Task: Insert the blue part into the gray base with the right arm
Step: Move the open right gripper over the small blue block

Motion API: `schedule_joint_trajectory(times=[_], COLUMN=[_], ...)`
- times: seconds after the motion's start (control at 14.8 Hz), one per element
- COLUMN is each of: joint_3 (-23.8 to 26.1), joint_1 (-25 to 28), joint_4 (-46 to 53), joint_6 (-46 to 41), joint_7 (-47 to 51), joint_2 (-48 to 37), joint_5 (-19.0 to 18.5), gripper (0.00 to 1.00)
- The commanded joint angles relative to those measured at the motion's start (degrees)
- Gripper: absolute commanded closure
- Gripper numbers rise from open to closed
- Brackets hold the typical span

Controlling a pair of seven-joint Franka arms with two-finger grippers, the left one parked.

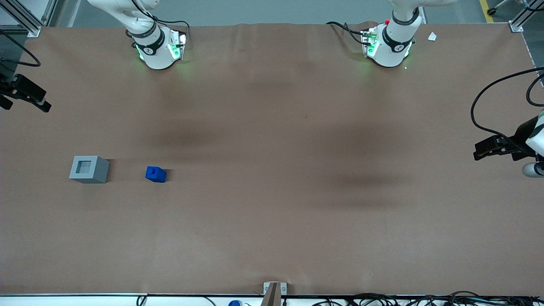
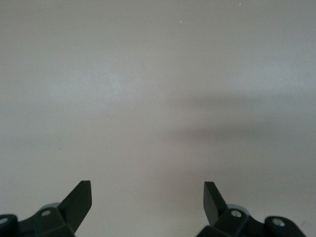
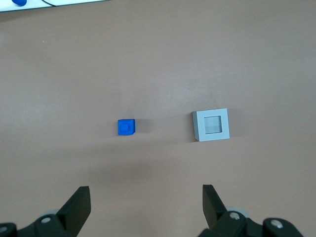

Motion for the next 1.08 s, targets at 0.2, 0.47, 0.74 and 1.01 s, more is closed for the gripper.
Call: schedule_joint_trajectory(times=[0.2,0.47,0.74,1.01], joint_3=[0.7,0.7,0.7,0.8], joint_1=[-0.8,-0.8,-0.7,-0.3], joint_4=[1.2,1.2,1.2,0.3], joint_6=[-0.9,-0.9,-0.9,-0.9], joint_7=[-0.4,-0.4,-0.3,0.3], joint_2=[0.4,0.4,0.4,1.4], joint_5=[-0.4,-0.4,-0.4,0.0], gripper=[0.00,0.00,0.00,0.00])
